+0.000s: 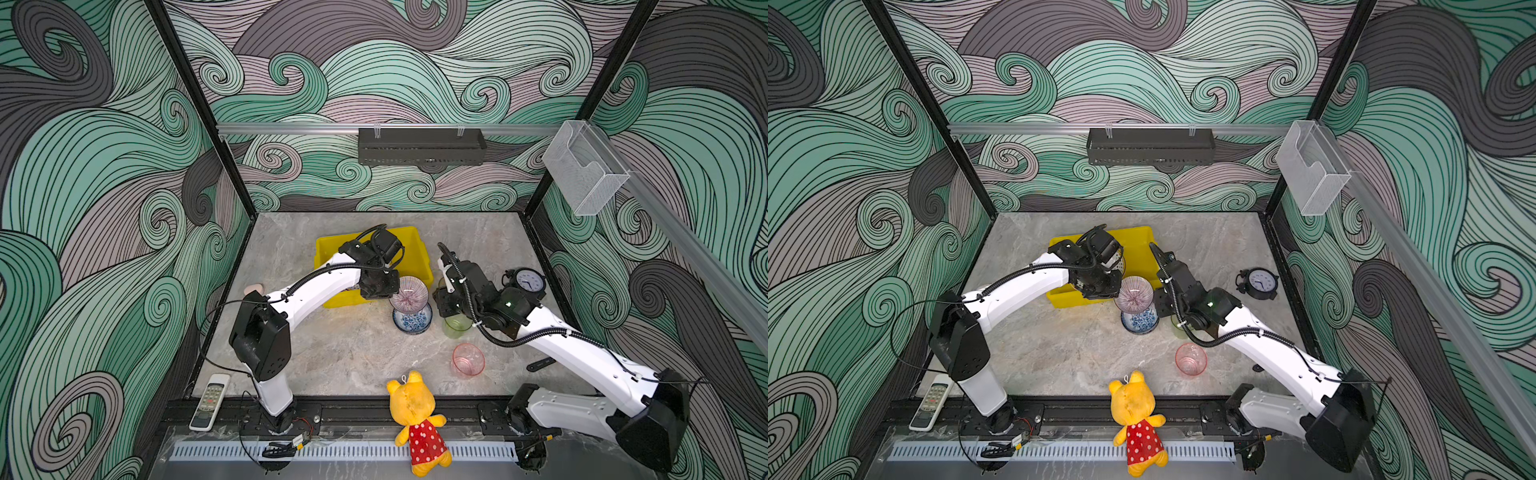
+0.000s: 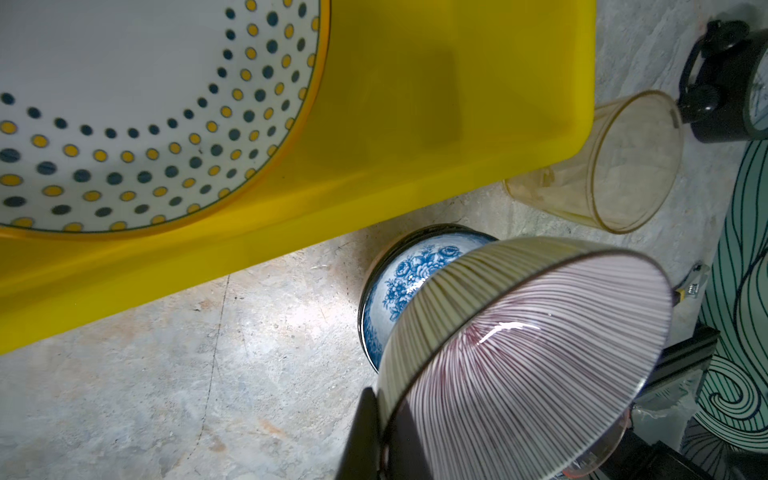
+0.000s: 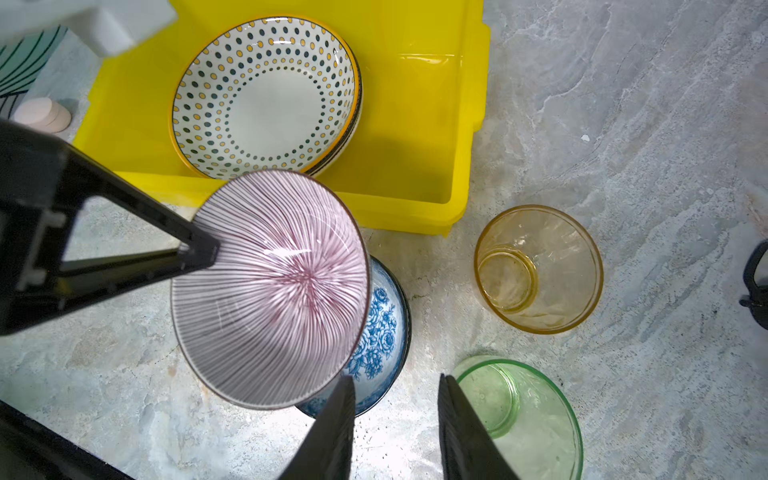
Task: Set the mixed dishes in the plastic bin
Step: 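Carry the purple-striped bowl with the left gripper over the yellow bin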
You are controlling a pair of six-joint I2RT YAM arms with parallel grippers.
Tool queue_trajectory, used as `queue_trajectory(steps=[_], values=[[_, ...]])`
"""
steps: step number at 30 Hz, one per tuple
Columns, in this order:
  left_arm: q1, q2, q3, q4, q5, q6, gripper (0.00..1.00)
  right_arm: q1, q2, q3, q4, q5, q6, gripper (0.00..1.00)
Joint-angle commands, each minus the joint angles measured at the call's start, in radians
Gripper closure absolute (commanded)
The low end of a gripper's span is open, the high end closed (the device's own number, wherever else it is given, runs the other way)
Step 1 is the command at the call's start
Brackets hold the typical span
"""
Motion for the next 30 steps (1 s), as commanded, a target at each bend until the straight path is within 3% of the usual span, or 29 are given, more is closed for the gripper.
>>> queue_trajectory(steps=[1, 30], values=[[0.023, -0.063, 0.049, -0.033, -0.052, 0.016, 1.0, -0.002, -0.018, -0.01, 0.021, 0.024, 0.004, 0.64], [0.246, -0.14, 0.02, -0.052, -0.108, 0.115, 1.0, -0.003, 0.061, 0.036, 0.022, -0.031, -0.015, 0.64]])
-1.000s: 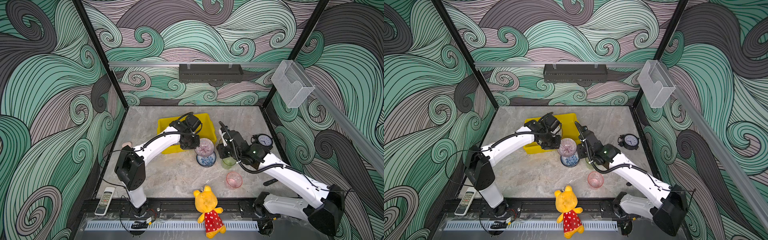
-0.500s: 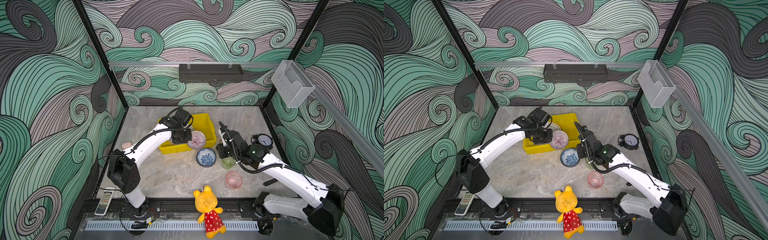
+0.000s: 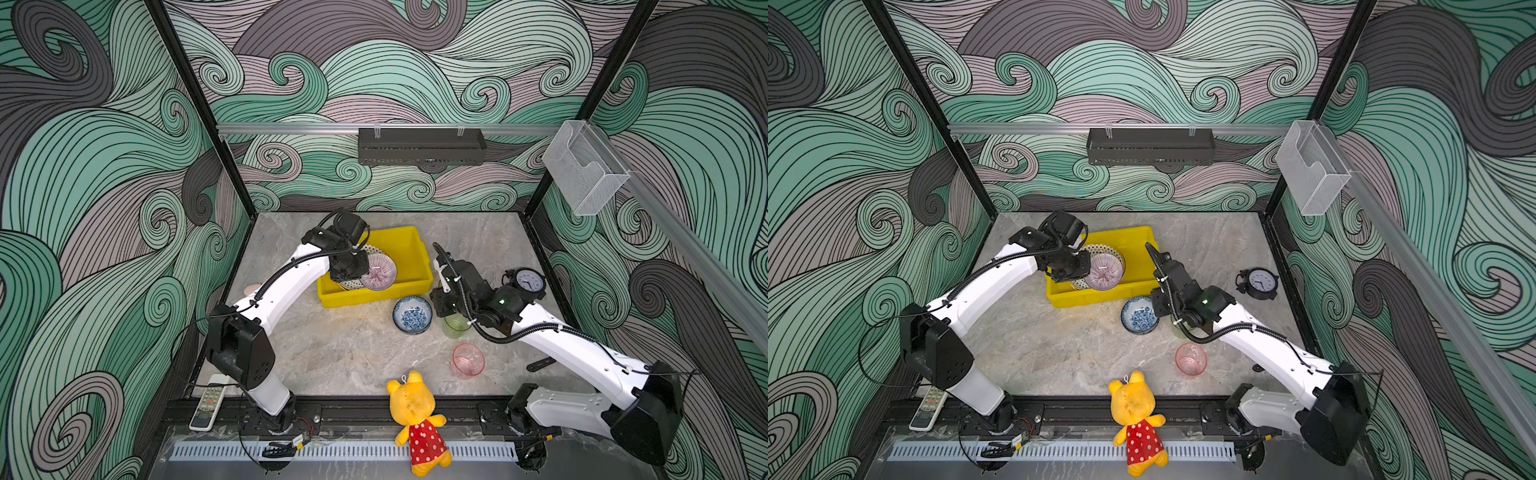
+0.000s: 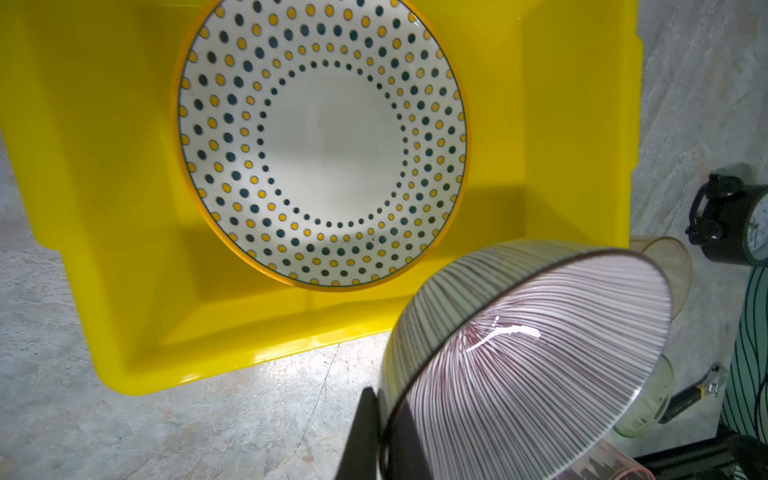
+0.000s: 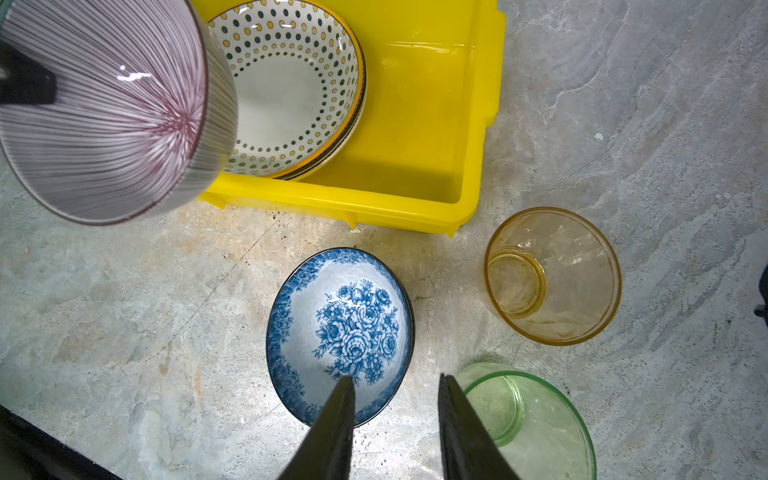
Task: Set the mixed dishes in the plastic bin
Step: 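Carry the purple-striped bowl with the left gripper over the yellow bin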
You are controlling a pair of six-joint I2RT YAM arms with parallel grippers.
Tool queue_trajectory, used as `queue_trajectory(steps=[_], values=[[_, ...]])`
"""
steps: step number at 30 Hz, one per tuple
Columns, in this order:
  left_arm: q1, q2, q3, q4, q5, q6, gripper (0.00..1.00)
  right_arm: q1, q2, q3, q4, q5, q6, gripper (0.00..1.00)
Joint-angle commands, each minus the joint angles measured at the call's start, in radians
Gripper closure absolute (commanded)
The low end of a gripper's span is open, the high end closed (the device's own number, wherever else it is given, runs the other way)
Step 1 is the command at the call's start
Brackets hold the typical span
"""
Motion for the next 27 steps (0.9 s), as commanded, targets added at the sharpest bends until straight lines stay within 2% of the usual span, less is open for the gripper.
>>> queue_trajectory(steps=[1, 16, 27], values=[[0.034, -0.042, 0.019, -0.008, -0.02, 0.033, 1.0, -0.002, 0.009, 0.031, 0.002, -0.015, 0.004, 0.64], [0.112, -0.011, 0.04, 0.041, -0.042, 0.069, 1.0, -0.003, 0.048, 0.051, -0.001, -0.033, 0.012, 0.64], [0.159, 0.091, 0.108, 0.059, -0.024, 0.083, 1.0, -0.002, 0.051, 0.066, -0.036, -0.046, 0.02, 0.62]])
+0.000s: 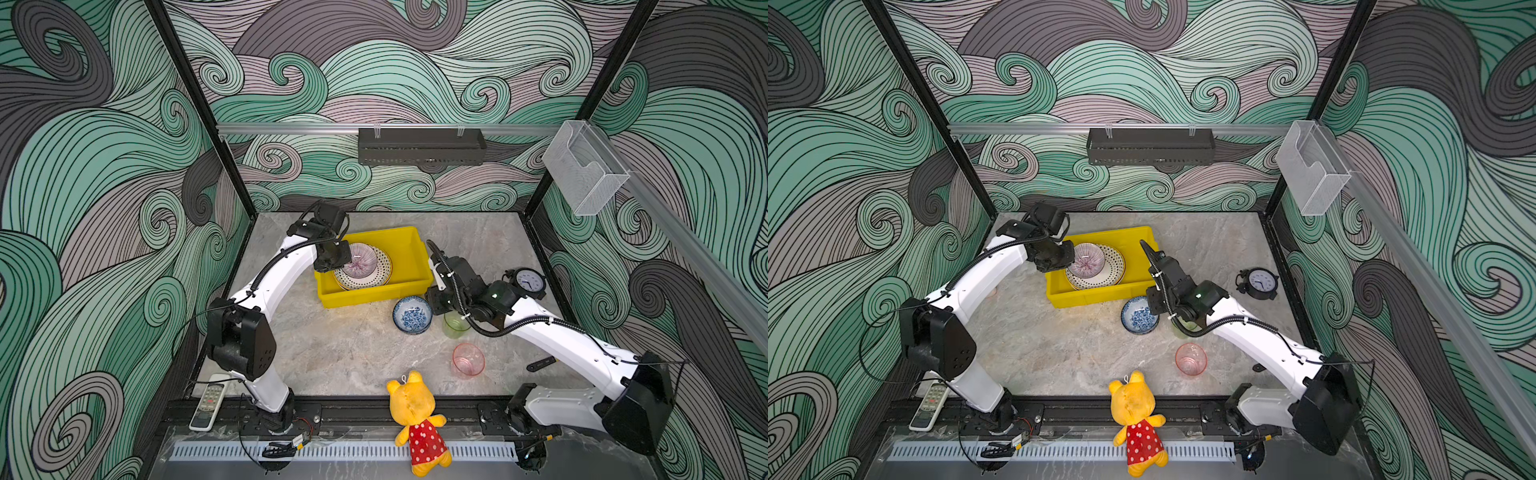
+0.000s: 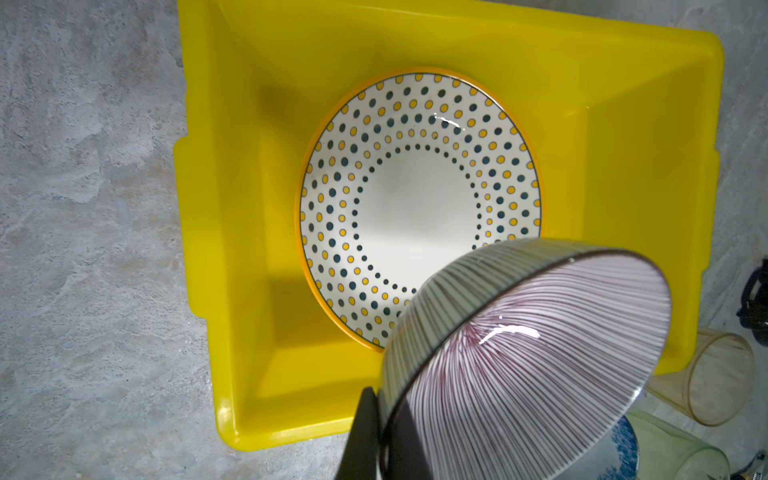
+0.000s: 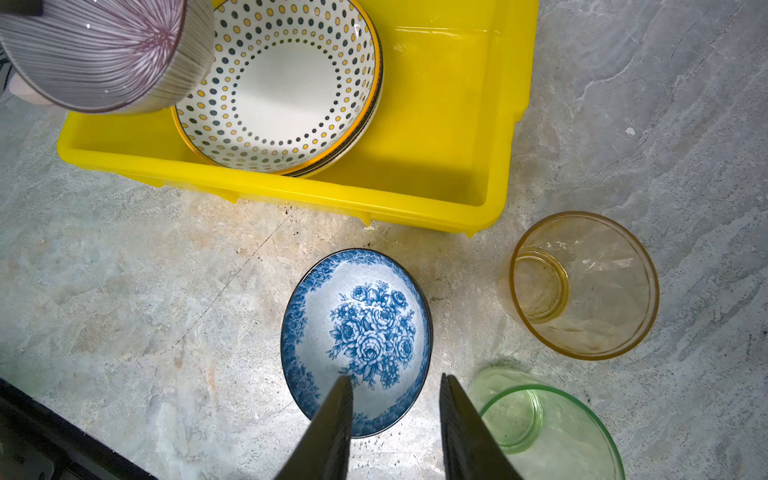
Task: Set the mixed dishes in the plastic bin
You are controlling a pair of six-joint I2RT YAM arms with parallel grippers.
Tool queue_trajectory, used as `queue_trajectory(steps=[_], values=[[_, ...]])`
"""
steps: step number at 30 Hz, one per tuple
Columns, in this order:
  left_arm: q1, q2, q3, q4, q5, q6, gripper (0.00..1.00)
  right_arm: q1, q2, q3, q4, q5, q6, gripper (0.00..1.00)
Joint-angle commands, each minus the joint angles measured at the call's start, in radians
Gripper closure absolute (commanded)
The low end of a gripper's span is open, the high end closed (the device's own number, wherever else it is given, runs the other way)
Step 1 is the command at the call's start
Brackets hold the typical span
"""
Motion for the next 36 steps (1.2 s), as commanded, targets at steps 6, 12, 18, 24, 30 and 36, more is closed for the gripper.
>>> queue_trajectory(steps=[6, 12, 18, 24, 30, 36], values=[[0.025, 0.115, 0.132, 0.001, 0.04, 0.011, 1.0, -0.001, -0.003, 0.023, -0.022, -0.013, 0.02, 0.62], [0.038, 0.184, 0.165, -0.005, 0.069, -0.006, 1.0, -0.001, -0.005, 0.022, -0.028, -0.016, 0.015, 0.62], [0.043, 0.223, 0.17, 0.003, 0.084, -0.02, 1.0, -0.001, -0.002, 0.025, -0.031, -0.012, 0.007, 0.62], [0.046, 0.252, 0.173, 0.001, 0.103, -0.018, 1.0, -0.002, 0.003, 0.024, -0.03, -0.015, 0.005, 0.62], [0.049, 0.275, 0.181, -0.003, 0.109, -0.023, 1.0, -0.002, 0.011, 0.023, -0.031, -0.019, 0.003, 0.62], [0.05, 0.296, 0.191, -0.009, 0.11, -0.024, 1.0, -0.003, 0.017, 0.024, -0.03, -0.022, 0.003, 0.61]])
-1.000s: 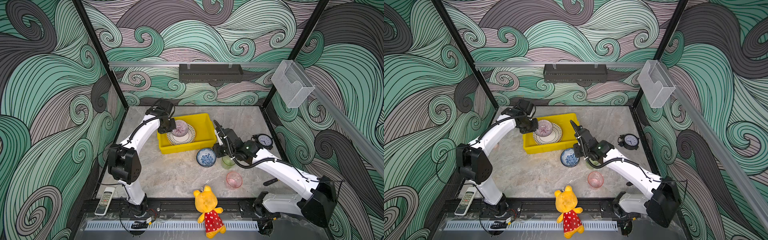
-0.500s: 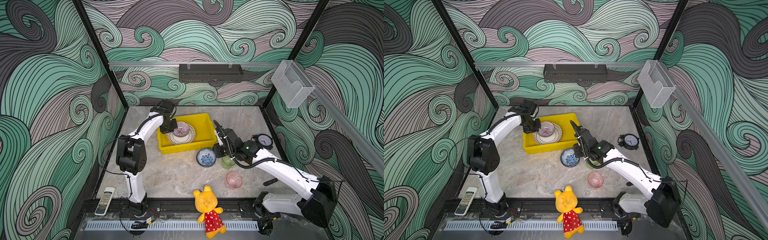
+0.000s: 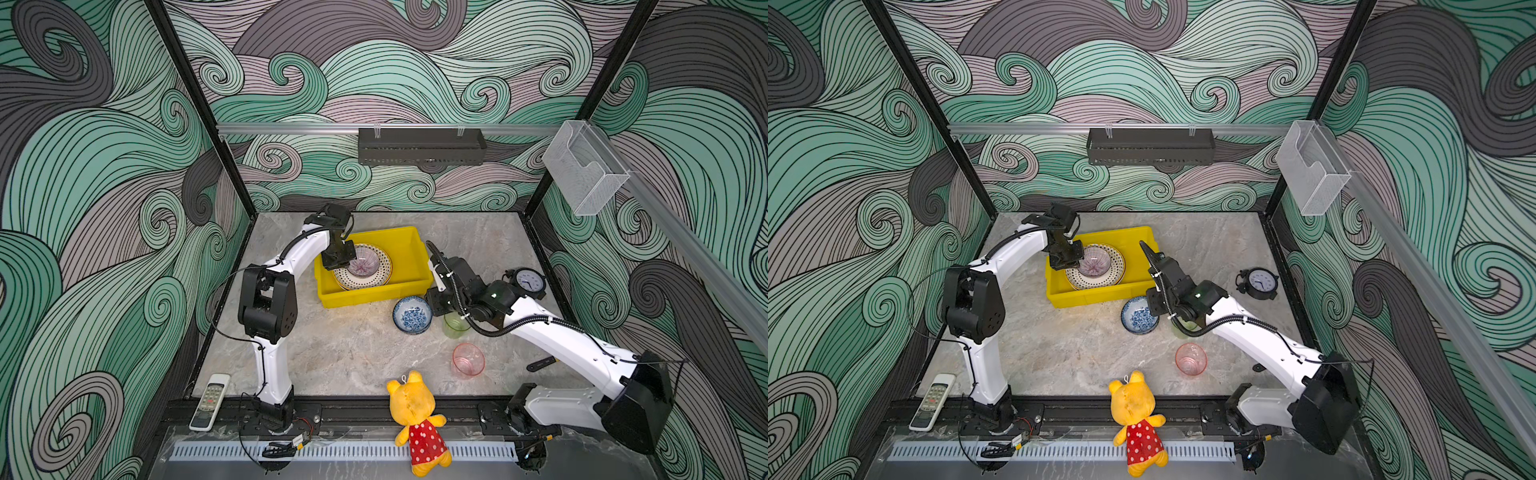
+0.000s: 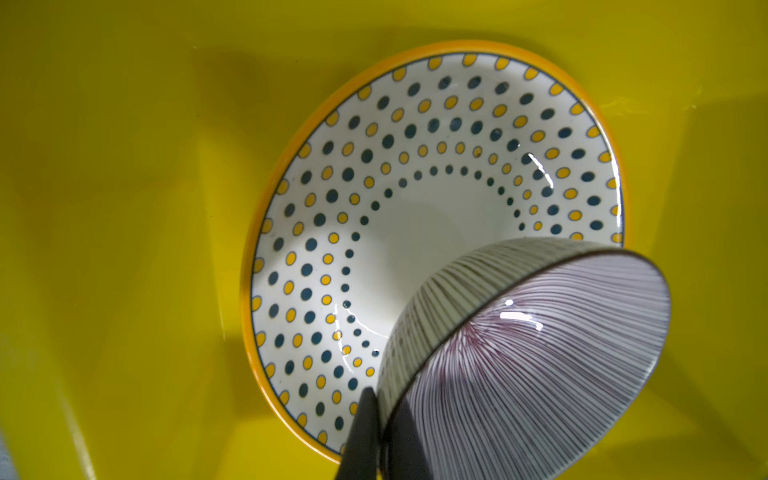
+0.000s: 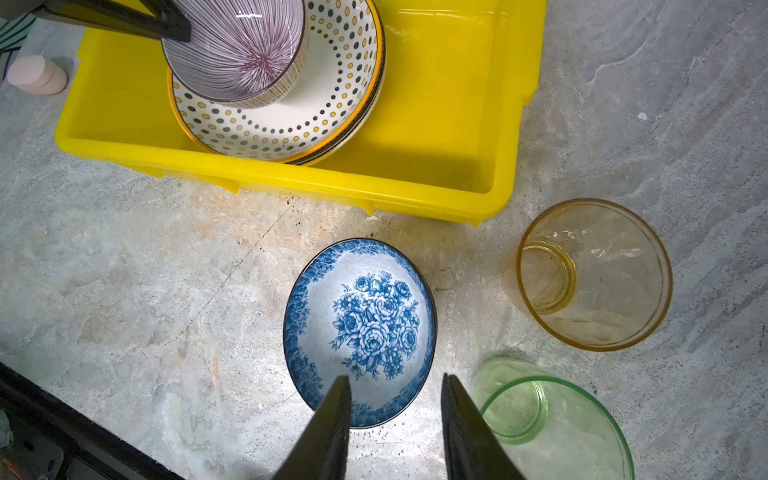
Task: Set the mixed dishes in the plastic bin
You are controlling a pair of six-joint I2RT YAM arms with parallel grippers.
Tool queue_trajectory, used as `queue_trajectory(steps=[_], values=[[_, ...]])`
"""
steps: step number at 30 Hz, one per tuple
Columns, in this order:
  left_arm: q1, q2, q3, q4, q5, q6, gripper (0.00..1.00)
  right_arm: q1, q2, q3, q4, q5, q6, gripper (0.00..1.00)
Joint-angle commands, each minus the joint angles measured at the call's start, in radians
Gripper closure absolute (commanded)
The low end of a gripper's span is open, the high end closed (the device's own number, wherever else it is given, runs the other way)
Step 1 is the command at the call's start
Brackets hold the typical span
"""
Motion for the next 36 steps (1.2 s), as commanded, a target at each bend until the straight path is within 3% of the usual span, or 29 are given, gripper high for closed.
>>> queue_trajectory(steps=[1, 36], values=[[0.01, 0.016, 0.051, -0.011, 0.021, -0.016, 1.0, -0.001, 0.011, 0.024, -0.015, -0.005, -0.006, 0.61], [0.025, 0.048, 0.048, -0.043, 0.007, -0.071, 1.0, -0.001, 0.062, 0.021, -0.022, -0.038, -0.006, 0.59]])
